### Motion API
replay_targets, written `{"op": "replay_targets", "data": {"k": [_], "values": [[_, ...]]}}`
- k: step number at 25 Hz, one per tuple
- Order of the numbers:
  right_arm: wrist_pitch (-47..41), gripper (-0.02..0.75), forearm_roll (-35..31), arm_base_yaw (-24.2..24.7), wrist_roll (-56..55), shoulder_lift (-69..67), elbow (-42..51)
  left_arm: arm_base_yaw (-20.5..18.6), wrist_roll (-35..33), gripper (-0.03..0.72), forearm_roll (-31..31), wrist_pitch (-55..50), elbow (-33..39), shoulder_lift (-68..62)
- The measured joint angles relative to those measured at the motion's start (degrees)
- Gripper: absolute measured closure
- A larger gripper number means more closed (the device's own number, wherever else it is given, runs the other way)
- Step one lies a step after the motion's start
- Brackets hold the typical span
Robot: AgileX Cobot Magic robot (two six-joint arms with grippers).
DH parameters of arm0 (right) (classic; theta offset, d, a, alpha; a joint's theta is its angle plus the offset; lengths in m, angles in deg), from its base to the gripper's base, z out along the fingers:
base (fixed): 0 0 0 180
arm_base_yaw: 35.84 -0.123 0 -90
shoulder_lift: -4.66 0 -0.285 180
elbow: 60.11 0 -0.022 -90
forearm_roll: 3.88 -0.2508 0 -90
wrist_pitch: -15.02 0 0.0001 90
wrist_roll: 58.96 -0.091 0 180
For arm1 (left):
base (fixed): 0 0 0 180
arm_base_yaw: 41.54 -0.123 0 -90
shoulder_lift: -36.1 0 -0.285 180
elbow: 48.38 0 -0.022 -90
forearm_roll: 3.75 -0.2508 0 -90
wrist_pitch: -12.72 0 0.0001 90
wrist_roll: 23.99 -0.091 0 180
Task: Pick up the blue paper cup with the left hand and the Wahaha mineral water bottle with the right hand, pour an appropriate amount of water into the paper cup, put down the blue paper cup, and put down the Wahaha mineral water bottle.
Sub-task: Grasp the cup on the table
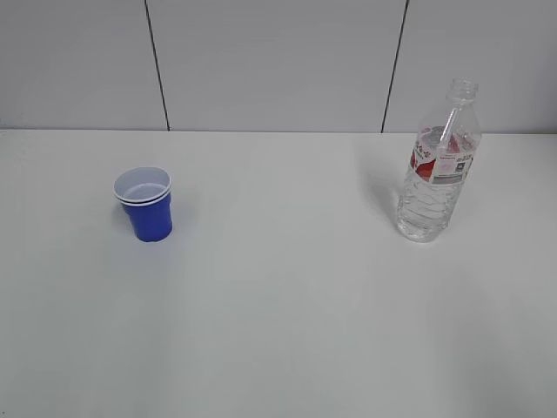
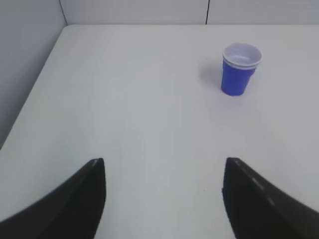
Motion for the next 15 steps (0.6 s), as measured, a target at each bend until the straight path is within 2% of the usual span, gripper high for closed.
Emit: {"op": "replay_targets", "data": {"k": [5,12,15], "values": [[0.00,0.151,-0.21,0.00,0.00,0.00,0.00,0.73,-1.56,0.126,-0.33,6.68,-5.75,0.00],[2.48,0.151,-2.67,0.00,0.00,0.00,-0.73,4.09,-2.00,0.135,-0.96,19.50,-6.44,-0.35],[7.65,0.150,-3.42,0.00,0.00,0.00,-0.90,4.44,-2.00,0.142,-0.59,27.55,-6.44,-1.19]]}}
